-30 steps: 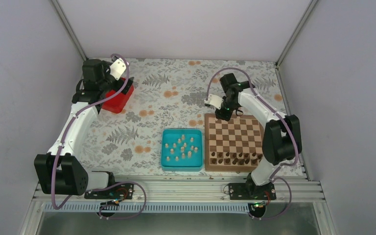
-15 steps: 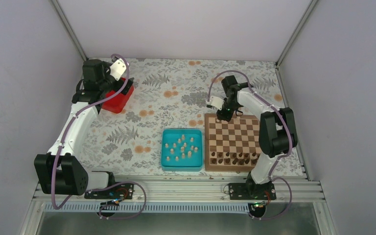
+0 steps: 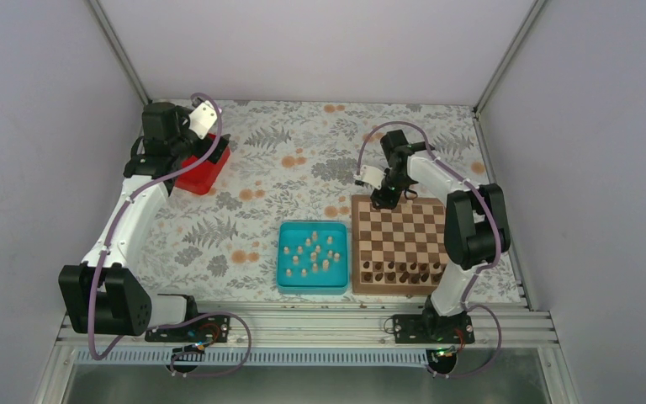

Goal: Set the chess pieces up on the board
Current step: Place the chess piece on the chessboard, then pick up the chess piece from the storage box, then place the chess piece on the chessboard, then pick up the chess piece from the storage box.

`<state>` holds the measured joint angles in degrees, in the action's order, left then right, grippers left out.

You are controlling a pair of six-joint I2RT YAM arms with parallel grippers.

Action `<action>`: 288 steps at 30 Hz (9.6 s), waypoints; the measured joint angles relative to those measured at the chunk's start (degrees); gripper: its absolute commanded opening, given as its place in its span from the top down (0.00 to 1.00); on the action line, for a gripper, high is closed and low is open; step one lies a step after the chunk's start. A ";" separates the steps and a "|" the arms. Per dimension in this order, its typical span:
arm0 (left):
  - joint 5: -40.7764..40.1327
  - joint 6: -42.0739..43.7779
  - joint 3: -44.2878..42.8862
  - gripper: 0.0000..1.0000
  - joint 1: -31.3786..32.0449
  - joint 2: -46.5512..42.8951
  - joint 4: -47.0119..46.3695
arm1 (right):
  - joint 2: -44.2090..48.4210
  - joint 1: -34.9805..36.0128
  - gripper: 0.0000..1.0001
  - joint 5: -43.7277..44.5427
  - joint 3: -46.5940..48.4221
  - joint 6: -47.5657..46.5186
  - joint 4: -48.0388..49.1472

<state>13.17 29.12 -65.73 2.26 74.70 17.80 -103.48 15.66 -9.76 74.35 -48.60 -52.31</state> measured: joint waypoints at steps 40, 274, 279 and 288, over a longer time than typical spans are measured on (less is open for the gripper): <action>-0.04 -0.02 1.86 0.00 0.00 -1.88 -0.57 | -3.26 37.31 0.75 0.72 6.73 8.02 -5.70; 3.02 -0.02 3.93 0.00 0.00 -0.94 -2.73 | 0.11 40.94 0.80 2.95 -3.04 8.55 -5.51; 3.06 -0.02 3.93 0.00 0.00 -0.94 -2.73 | 0.31 41.00 0.83 2.99 -3.04 8.90 -5.60; 3.06 -0.02 3.93 0.00 0.00 -0.94 -2.71 | 5.88 39.12 0.85 4.52 2.47 9.70 -9.44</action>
<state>16.23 29.10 -61.80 2.26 73.76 15.09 -97.60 54.78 -5.23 76.82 -38.89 -61.76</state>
